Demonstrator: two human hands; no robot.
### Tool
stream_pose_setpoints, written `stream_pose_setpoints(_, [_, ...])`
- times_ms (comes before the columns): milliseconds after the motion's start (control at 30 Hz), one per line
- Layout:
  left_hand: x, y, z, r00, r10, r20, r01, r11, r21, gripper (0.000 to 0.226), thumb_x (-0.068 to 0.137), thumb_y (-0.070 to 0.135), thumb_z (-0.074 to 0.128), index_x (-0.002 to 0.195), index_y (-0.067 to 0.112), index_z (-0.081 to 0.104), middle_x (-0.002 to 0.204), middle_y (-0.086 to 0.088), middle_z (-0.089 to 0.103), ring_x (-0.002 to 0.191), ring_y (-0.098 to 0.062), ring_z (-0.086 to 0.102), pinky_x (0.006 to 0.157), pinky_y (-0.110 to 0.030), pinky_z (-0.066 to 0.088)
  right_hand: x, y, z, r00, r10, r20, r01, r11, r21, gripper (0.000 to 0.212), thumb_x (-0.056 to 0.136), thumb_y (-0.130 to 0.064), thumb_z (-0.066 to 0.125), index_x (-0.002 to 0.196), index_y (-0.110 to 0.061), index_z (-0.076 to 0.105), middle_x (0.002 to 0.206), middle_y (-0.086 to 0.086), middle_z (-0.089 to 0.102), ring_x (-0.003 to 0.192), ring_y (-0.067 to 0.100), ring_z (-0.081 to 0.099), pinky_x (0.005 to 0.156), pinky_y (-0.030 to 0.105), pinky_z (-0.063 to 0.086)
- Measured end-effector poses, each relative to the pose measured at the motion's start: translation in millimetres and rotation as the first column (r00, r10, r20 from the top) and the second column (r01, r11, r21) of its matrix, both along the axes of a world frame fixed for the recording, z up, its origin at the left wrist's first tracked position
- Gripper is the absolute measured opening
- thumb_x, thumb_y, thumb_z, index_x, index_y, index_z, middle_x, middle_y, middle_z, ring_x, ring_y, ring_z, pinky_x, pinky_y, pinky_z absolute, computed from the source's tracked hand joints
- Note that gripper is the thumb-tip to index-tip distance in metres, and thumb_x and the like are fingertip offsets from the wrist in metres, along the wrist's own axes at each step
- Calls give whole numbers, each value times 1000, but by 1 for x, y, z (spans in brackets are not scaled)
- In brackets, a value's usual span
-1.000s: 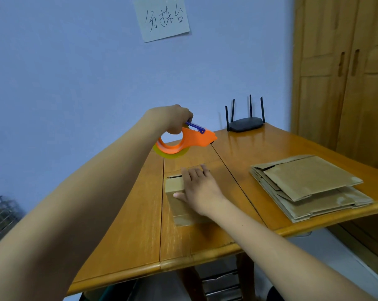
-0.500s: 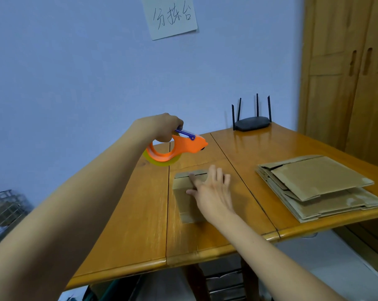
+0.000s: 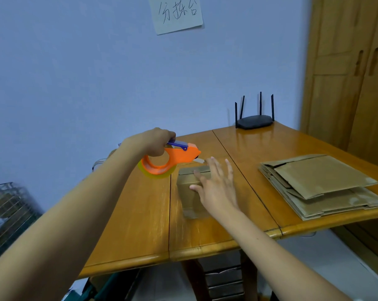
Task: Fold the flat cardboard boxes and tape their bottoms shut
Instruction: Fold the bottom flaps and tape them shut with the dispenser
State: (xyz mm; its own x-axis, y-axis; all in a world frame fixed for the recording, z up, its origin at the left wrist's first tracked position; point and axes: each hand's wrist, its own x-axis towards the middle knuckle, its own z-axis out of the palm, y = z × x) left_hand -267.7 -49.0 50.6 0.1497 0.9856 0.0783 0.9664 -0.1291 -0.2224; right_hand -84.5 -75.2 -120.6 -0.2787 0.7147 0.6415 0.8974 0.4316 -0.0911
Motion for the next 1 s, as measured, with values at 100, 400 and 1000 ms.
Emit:
stream_pose_setpoints(100, [-5,-2,-10,1000,-11,-7,11,1000,8,45,85,-6,51,122,19,51,106,-7,60,90,-25,54,67,-30,39,-2,-1,1,1000,22,4,-22,1000,-2,44,94,-53,56,119,-21,73,148,14,48,144,26,36,121,51,8])
stream_pose_setpoints(400, [-17,-11,-34,999,-40,-16,40,999,1,44,84,-5,53,119,22,50,104,-4,62,88,-24,57,75,-36,52,-1,-7,3,999,32,15,-32,999,-9,45,92,-50,62,122,-18,71,134,5,62,129,28,53,114,38,25])
stream_pose_setpoints(1000, [-28,-14,-60,995,-86,54,83,995,50,43,82,-5,53,117,20,51,106,-7,62,91,-25,56,76,-38,51,8,0,13,993,117,20,-113,979,-168,69,95,-60,46,141,-10,38,122,8,69,116,23,63,117,37,30])
